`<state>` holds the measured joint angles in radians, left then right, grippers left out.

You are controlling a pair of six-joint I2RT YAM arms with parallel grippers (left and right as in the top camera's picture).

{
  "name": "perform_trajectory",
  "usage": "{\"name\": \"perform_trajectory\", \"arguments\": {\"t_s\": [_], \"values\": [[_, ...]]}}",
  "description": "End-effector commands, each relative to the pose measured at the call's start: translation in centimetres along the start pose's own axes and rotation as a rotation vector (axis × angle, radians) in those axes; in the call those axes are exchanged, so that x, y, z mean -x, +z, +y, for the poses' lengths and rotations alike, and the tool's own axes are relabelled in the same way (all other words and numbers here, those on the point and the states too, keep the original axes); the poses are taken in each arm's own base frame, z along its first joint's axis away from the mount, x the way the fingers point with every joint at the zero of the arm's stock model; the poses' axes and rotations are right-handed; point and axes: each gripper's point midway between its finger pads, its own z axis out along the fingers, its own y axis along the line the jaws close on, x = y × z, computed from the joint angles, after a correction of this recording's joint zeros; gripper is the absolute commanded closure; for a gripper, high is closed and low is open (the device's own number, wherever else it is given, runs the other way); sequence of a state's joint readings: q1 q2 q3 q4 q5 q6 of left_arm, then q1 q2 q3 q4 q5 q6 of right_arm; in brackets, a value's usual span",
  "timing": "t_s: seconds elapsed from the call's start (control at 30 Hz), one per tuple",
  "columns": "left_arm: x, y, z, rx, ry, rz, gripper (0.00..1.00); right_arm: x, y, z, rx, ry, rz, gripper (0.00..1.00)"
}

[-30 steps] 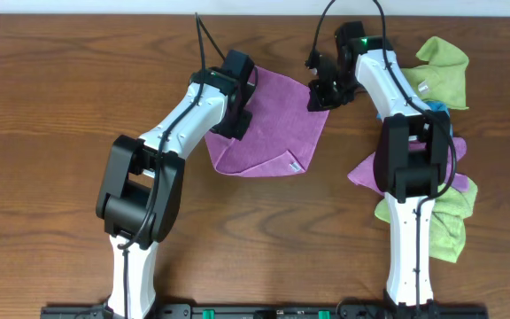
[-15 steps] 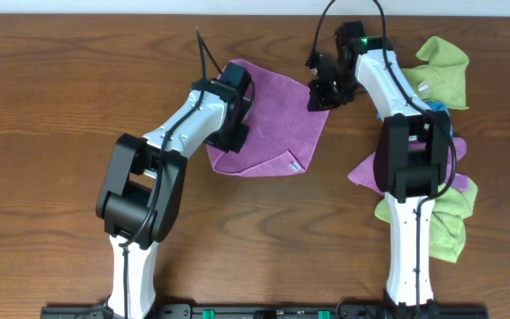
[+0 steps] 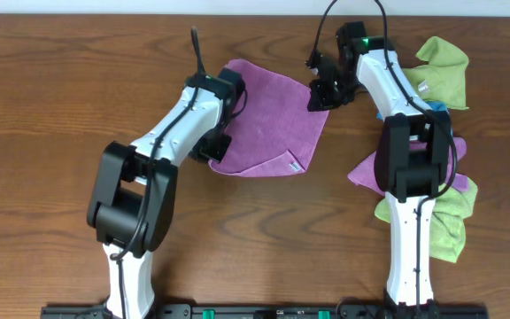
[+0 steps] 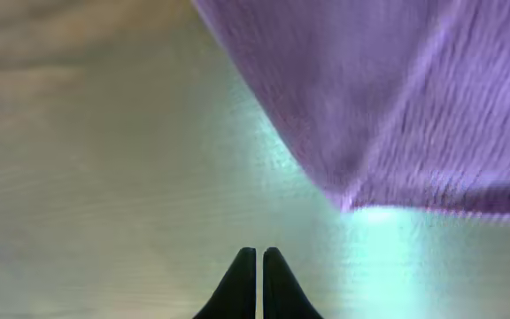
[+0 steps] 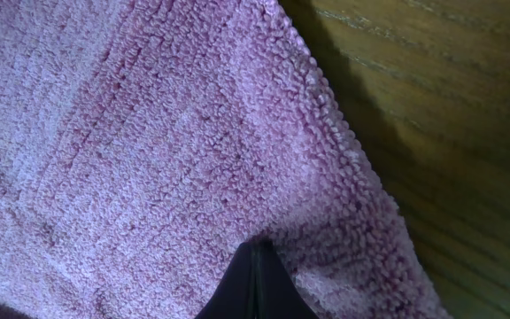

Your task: Fold the cloth

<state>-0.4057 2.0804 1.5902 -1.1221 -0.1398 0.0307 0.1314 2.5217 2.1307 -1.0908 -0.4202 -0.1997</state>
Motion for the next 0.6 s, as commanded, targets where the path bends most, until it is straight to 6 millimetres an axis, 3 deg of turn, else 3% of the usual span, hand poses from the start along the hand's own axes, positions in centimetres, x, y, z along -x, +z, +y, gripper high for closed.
{"name": "perform_trajectory", "arguments": {"t_s": [0.0,0.03,0.1,0.13,0.3,0.57], "values": [[3.0,-2.5,0.0,-0.067,-0.092,-0.142,0.94,-2.1,2.6,-2.6,-0.044,0.052,0.077,0.99],[4.2,-3.4,-0.5,-0.107,-0.097,-0.194,0.92,-2.1,2.6,-2.6,-0.044,0.052,0.078,0.99],[5.8,-4.4,-1.7,-0.167,-0.081,-0.258,0.41,-2.1,2.6,-2.6,-0.044,0.053,0.079,0.99],[5.9,-4.5,-2.2,-0.179,-0.048,-0.268,0.39,-2.1,2.6,-2.6,-0.044,0.053,0.08,0.99],[5.7,-2.8,-4.4,-0.073,0.161,-0.239,0.38,-2.2,2.6,-2.6,-0.044,0.055,0.081,0.99],[6.1,-1.7,-5.5,0.102,0.234,-0.229,0.56,-2.4,1.9,-4.2,-0.047,0.09,0.071,0.99]]}}
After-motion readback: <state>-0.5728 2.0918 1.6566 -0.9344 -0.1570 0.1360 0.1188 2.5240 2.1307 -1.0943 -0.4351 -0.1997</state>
